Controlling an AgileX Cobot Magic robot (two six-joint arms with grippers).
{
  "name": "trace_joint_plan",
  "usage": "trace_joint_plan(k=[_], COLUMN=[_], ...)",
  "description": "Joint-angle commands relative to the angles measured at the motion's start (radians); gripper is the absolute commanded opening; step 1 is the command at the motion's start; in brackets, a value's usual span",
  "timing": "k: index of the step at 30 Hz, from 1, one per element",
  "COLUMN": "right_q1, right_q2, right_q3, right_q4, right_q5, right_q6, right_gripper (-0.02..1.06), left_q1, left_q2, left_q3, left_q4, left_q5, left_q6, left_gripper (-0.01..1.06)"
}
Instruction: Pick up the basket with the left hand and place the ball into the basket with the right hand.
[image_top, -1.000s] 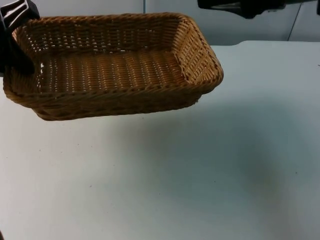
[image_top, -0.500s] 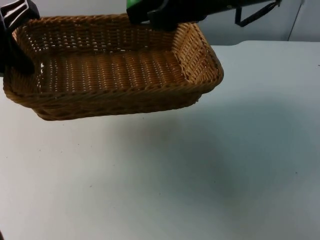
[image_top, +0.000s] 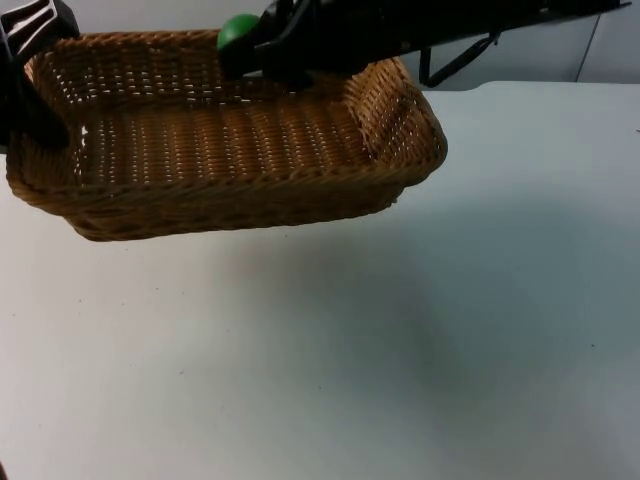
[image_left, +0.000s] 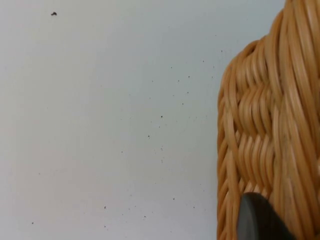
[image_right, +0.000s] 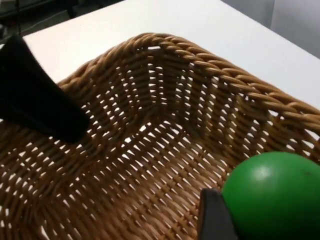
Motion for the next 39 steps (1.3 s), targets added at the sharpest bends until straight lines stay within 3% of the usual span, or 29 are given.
trace_joint_plan(k=[1,5,9,13,14,17,21,33,35,37,38,39], right_q1=[0.017,0.038,0.061,0.062,0.062,0.062,0.062,0.06,0.058,0.058,0.058,0.058], right_q2=[-0.002,-0.002,-0.002,-0.002,-0.002,-0.002,-0.002,-0.07,-0.143,-0.225,-0.225,-0.271], right_q3=[-0.007,-0.007,-0.007,-0.007,-0.007,-0.007,-0.007,-0.007,-0.007,-0.007,-0.007,-0.007], right_q4=[-0.036,-0.087,-0.096,-0.096,-0.096,-0.096,-0.096,-0.085,-0.085,-0.091,-0.091,-0.091], right_q5=[0.016,-0.011,-0.104,-0.109,-0.109,-0.111,-0.113,-0.099,-0.102,-0.131,-0.131,-0.149], right_q6=[0.008,0.011,0.016,0.023,0.023,0.036,0.036,0.091,0.091,0.091,0.091,0.091], right_gripper=[0.0,0.0,0.05,0.33,0.33,0.52,0.59,0.58,0.52,0.38,0.38,0.26], left_q1=[0.004,0.004,0.004,0.004,0.004,0.004,0.004,0.004,0.004,0.004,0.004,0.004], left_q2=[-0.015,-0.015,-0.015,-0.015,-0.015,-0.015,-0.015,-0.015,-0.015,-0.015,-0.015,-0.015], left_q3=[-0.001,-0.001,-0.001,-0.001,-0.001,-0.001,-0.001,-0.001,-0.001,-0.001,-0.001,-0.001], left_q4=[-0.026,-0.026,-0.026,-0.026,-0.026,-0.026,-0.026,-0.026,-0.026,-0.026,-0.026,-0.026], left_q5=[-0.008,-0.008,-0.008,-0.008,-0.008,-0.008,-0.008,-0.008,-0.008,-0.008,-0.008,-0.008], left_q6=[-0.004,-0.004,-0.004,-0.004,-0.004,-0.004,-0.004,-0.004,-0.004,-0.004,-0.004,-0.004], left_gripper=[0.0,0.0,0.0,0.0,0.0,0.0,0.0,0.0,0.0,0.0,0.0,0.0])
